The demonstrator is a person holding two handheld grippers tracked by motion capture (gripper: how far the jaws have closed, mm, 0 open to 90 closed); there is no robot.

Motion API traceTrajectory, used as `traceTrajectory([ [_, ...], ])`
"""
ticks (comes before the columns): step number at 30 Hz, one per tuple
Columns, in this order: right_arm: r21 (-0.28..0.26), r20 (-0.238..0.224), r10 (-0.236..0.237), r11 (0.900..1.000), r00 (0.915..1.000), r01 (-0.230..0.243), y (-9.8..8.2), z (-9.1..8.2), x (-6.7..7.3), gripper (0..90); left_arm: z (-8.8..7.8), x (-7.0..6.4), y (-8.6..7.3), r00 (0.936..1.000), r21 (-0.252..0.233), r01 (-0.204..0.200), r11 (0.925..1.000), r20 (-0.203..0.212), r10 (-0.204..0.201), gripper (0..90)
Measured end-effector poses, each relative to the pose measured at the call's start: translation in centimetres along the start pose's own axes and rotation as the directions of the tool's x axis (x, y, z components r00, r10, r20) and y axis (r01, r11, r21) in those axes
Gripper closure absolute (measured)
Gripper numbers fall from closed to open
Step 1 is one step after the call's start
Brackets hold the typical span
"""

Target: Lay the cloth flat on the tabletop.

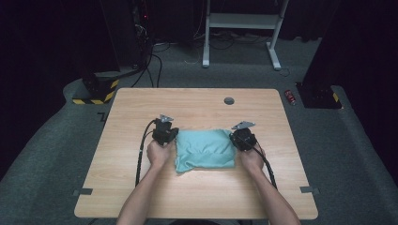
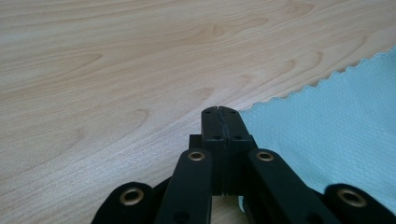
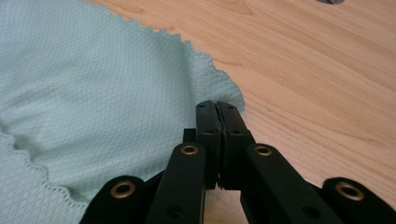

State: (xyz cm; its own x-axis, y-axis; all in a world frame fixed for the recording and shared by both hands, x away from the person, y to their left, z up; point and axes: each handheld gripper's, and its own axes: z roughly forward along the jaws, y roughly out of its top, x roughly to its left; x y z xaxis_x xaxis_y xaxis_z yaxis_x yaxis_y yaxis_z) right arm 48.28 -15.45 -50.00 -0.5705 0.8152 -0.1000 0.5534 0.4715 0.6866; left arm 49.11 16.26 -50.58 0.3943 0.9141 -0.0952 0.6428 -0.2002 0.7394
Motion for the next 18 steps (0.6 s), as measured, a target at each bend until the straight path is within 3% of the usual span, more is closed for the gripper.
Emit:
traceTrajectory([
  [2,-0.009,0.001,0.018,1.0,0.9998,-0.018,0.2,0.7,-0.1,88.6,0.6,0.0,0.5,0.9994,0.022,-0.029,0.9993,-0.019,0.029,89.8],
  [4,-0.006,-0.006,0.033,0.999,0.9994,-0.034,0.3,0.9,-0.2,88.5,0.7,0.0,0.7,0.9994,0.011,-0.029,0.9995,-0.019,0.029,89.6],
  [5,0.006,-0.018,0.066,0.998,0.9977,-0.066,0.2,1.4,-0.7,88.1,0.9,0.0,1.0,0.9998,-0.005,-0.01,0.9999,-0.015,0.01,89.4],
  [7,0.014,-0.019,0.085,0.996,0.9962,-0.085,0.0,1.9,-1.0,84.0,1.2,0.0,1.1,1.0,0.015,-0.003,0.9999,-0.009,0.003,88.2],
  [9,0.011,-0.028,0.094,0.996,0.9952,-0.093,-0.1,1.8,-1.2,75.7,1.3,-0.2,1.0,0.9997,0.034,-0.018,0.9993,-0.014,0.018,77.7],
  [10,0.011,-0.028,0.094,0.996,0.9952,-0.093,-0.1,1.8,-1.2,75.7,1.3,-0.2,1.0,0.9997,0.034,-0.018,0.9993,-0.014,0.018,72.1],
  [11,-0.018,-0.031,0.102,0.995,0.9942,-0.103,-0.3,1.1,-1.2,70.5,0.6,-0.4,0.9,1.0,0.024,-0.007,0.9997,0.004,0.007,67.7],
  [13,-0.032,-0.041,0.105,0.994,0.9936,-0.107,-0.4,0.6,-1.3,69.9,0.1,-0.5,0.8,0.9996,0.01,0.004,0.9999,0.027,-0.004,61.3],
  [14,-0.055,-0.079,0.111,0.992,0.9907,-0.116,-0.7,-0.4,-1.2,69.8,-1.0,-0.9,0.5,0.9947,0.01,0.003,0.9999,0.102,-0.004,58.1],
  [16,-0.067,-0.113,0.094,0.993,0.9891,-0.102,-1.1,-1.6,-0.8,70.2,-1.7,-1.3,0.2,0.9928,0.012,-0.018,0.9998,0.119,0.016,55.5],
  [17,-0.071,-0.132,0.086,0.993,0.9875,-0.096,-1.4,-2.1,-0.5,70.2,-3.0,-2.1,-0.5,0.988,0.008,-0.041,0.9991,0.149,0.039,54.7],
  [18,-0.068,-0.153,0.087,0.993,0.9845,-0.098,-1.7,-2.6,-0.2,70.2,-3.0,-2.1,-0.5,0.988,0.008,-0.041,0.9991,0.149,0.039,53.4],
])
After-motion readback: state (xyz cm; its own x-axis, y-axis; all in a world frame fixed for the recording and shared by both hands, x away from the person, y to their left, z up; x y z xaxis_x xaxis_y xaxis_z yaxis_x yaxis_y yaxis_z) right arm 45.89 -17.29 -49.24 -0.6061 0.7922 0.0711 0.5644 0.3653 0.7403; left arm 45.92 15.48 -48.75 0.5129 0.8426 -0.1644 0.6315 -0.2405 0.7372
